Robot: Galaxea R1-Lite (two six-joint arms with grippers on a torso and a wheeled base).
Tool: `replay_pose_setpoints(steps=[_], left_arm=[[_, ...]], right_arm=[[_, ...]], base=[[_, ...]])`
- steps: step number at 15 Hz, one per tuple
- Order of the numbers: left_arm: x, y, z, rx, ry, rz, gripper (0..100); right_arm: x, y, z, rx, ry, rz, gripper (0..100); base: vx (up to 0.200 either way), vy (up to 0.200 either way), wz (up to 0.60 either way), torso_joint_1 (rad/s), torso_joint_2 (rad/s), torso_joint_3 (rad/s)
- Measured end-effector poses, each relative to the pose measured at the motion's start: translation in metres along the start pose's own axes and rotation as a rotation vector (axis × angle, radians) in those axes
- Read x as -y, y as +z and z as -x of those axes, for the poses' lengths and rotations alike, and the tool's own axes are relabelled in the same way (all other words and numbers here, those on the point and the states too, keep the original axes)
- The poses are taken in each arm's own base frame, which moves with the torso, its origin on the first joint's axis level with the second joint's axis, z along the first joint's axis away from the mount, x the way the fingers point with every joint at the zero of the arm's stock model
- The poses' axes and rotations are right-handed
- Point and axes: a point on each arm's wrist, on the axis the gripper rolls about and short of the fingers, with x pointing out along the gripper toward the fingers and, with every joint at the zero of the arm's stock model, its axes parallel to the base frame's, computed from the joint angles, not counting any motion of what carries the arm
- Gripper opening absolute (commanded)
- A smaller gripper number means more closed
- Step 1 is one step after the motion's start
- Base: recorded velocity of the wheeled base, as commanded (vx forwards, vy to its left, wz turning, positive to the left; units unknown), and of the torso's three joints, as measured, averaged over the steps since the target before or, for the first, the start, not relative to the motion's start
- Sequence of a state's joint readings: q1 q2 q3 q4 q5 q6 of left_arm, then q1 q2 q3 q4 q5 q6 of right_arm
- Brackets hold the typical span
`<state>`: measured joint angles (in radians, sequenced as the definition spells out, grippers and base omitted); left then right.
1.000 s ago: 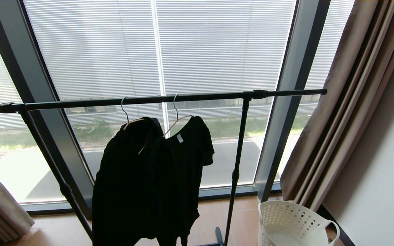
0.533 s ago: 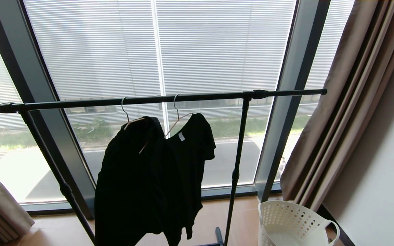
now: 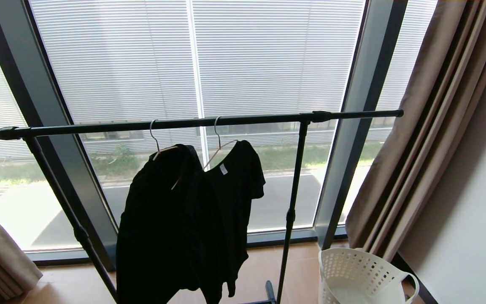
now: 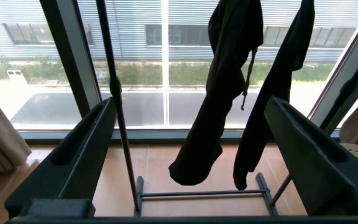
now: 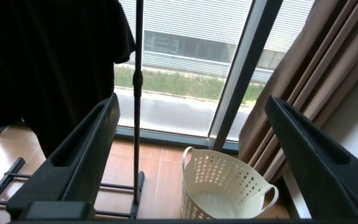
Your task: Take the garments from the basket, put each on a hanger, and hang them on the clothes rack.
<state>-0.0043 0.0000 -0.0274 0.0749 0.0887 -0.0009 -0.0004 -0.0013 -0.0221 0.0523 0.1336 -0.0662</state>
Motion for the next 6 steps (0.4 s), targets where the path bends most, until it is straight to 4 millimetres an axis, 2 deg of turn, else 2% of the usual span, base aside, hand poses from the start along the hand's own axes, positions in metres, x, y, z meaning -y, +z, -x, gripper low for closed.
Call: replay_pose_setpoints(steps=[6], left_arm=[[0.0000,-0.0003,-0.0002,0.000,0.000,0.000,100]], right_arm=[[0.0000,-0.0002,-0.0001,-0.001,-0.001,0.001,100]], base=[[0.000,0.000,0.00,0.000,0.00,0.000]])
